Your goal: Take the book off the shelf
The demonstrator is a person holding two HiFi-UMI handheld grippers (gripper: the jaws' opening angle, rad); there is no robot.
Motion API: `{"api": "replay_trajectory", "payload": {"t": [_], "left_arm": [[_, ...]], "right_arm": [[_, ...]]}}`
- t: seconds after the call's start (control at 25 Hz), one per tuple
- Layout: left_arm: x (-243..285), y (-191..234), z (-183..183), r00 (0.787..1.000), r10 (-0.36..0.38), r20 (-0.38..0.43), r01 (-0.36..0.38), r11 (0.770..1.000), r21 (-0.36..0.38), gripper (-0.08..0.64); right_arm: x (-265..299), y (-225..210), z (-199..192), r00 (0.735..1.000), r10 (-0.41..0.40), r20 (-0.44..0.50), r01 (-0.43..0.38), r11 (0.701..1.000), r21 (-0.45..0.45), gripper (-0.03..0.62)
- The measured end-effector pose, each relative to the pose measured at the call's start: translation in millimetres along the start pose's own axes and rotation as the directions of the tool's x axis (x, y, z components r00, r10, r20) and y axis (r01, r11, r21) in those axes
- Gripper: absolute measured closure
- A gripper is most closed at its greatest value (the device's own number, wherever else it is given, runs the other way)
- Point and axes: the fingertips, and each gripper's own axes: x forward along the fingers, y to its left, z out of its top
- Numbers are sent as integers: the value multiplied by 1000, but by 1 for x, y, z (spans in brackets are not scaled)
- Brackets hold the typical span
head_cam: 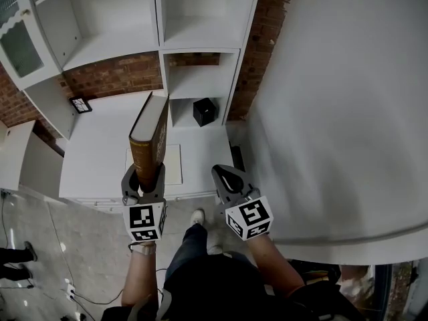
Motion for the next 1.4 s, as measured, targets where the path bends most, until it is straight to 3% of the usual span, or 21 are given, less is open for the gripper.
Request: {"api": "replay_trajectory", "payload": {"t": [0.68, 1.4], "left_arm": [[-16, 7, -56, 996, 8, -87, -7, 1000, 11, 336], [-21, -3, -84, 990, -9, -141, 13, 1000, 27, 336]], "right_arm": [[15, 12, -24, 998, 46, -34, -48, 997, -58, 574], [16, 3, -42, 996, 50, -74, -54, 997, -55, 574]]}}
